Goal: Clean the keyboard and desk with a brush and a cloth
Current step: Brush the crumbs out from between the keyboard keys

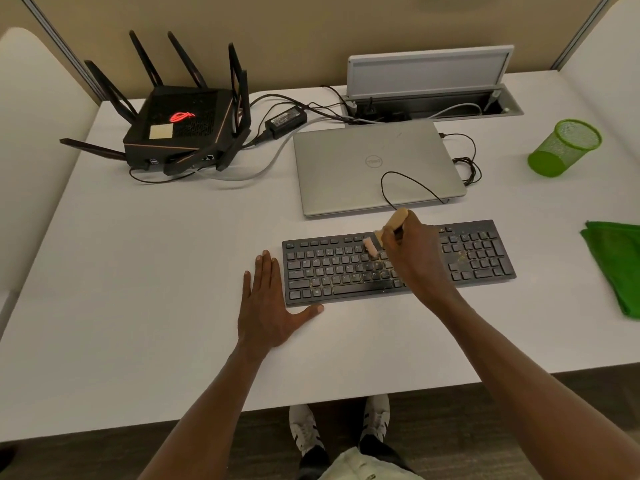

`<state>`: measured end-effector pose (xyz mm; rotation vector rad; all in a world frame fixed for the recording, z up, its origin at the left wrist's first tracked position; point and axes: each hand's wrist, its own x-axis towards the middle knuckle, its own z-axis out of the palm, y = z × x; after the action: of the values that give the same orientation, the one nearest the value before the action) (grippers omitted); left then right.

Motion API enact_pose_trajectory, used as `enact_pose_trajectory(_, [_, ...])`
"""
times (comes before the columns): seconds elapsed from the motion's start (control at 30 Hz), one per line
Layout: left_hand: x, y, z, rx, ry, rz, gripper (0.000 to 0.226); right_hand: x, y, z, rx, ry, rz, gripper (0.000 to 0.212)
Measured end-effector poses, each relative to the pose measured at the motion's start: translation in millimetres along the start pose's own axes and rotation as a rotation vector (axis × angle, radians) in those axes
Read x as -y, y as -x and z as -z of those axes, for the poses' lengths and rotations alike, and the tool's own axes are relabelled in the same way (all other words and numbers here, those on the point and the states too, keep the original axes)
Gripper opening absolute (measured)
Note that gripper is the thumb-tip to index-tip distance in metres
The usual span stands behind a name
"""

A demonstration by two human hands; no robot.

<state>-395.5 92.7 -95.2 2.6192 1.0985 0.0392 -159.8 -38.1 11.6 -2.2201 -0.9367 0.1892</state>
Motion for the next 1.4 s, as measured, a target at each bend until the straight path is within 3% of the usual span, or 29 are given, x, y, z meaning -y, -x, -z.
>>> enact_pose_trajectory(0.23, [-0.5, 0.6, 0.2, 0.002, -0.001, 0.002, 0.138, -4.2, 3.5, 8.8, 0.070, 0.102, 0.070, 0.012])
enact_pose_trajectory(0.43, [-0.3, 0.4, 0.6, -0.005, 0.019, -0.001, 0.138, -2.8, -4.8, 17.8, 0.267, 0.218, 0.349, 0.008])
enact_pose_trajectory(0.57, [-1.1, 0.5, 0.7, -0.004, 0.018, 0.002, 0.138, -18.0, -8.2, 33.3, 0.284, 0.323, 0.378, 0.006])
enact_pose_trajectory(0.67, [-1.4, 0.2, 0.6, 0.003, 0.008, 0.004, 0.139, -16.4, -11.3, 39.1, 0.225, 0.262, 0.396, 0.009])
enact_pose_trajectory(0.83, [-1.3, 0.6, 1.3, -0.003, 0.019, 0.008, 0.138, -11.3, -9.7, 27.6, 0.300, 0.193, 0.430, 0.009])
enact_pose_trajectory(1.07, [-1.2, -0.3, 0.6, 0.007, 0.006, 0.010, 0.139, -20.6, -10.9, 42.5, 0.180, 0.248, 0.342, 0.005])
enact_pose_trajectory(1.23, [-0.6, 0.3, 1.2, -0.001, 0.019, 0.008, 0.139, -3.5, -12.1, 29.3, 0.020, 0.088, 0.075, 0.010])
enact_pose_trajectory(1.4, [-1.2, 1.2, 1.9, 0.006, 0.015, 0.015, 0.140, -12.6, 3.6, 16.0, 0.040, 0.059, -0.032, 0.012])
